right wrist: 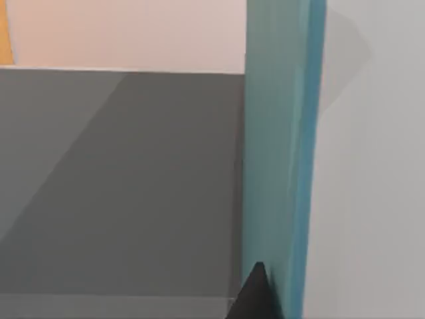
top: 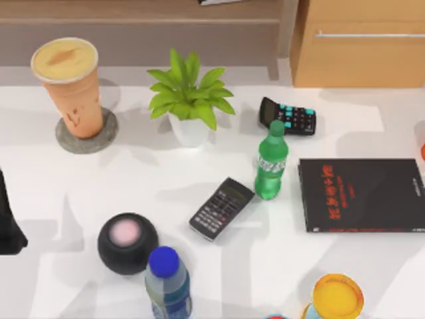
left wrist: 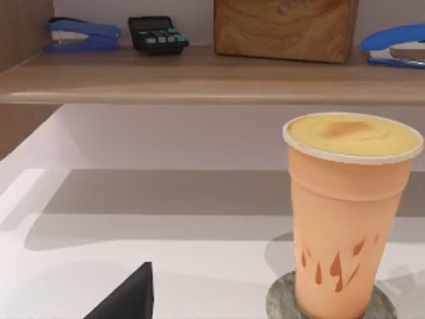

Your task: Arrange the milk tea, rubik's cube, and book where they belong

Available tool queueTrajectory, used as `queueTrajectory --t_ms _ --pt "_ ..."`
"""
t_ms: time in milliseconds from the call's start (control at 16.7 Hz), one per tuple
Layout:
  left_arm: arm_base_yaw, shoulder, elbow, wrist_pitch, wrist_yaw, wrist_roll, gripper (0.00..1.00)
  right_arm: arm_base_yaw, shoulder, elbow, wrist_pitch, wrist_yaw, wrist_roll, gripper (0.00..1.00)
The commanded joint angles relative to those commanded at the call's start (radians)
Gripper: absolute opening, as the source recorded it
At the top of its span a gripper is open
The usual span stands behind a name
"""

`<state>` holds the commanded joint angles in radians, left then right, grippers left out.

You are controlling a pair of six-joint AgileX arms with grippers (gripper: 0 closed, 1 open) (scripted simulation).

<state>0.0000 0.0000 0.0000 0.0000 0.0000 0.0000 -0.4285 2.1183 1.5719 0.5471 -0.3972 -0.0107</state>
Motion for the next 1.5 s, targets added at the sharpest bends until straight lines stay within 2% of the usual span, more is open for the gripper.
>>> queueTrajectory --t_ms 120,180,1200,1320,1500 --pt "0.000 0.000 0.000 0.000 0.000 0.000 1.00 0.000 0.000 0.000 0.000 0.000 0.000 0.02" --pt "0.000 0.000 0.000 0.000 0.000 0.000 1.00 0.000 0.000 0.000 0.000 0.000 0.000 0.00" --pt "0.000 0.000 0.000 0.000 0.000 0.000 1.00 -0.007 -0.043 -0.025 -0.015 -0.009 0.003 0.00" --pt "0.000 0.000 0.000 0.000 0.000 0.000 1.00 -0.006 -0.070 -0.042 -0.019 0.010 0.033 0.00" --pt "0.000 0.000 0.000 0.000 0.000 0.000 1.00 0.019 -0.184 -0.085 -0.019 0.082 0.157 0.00"
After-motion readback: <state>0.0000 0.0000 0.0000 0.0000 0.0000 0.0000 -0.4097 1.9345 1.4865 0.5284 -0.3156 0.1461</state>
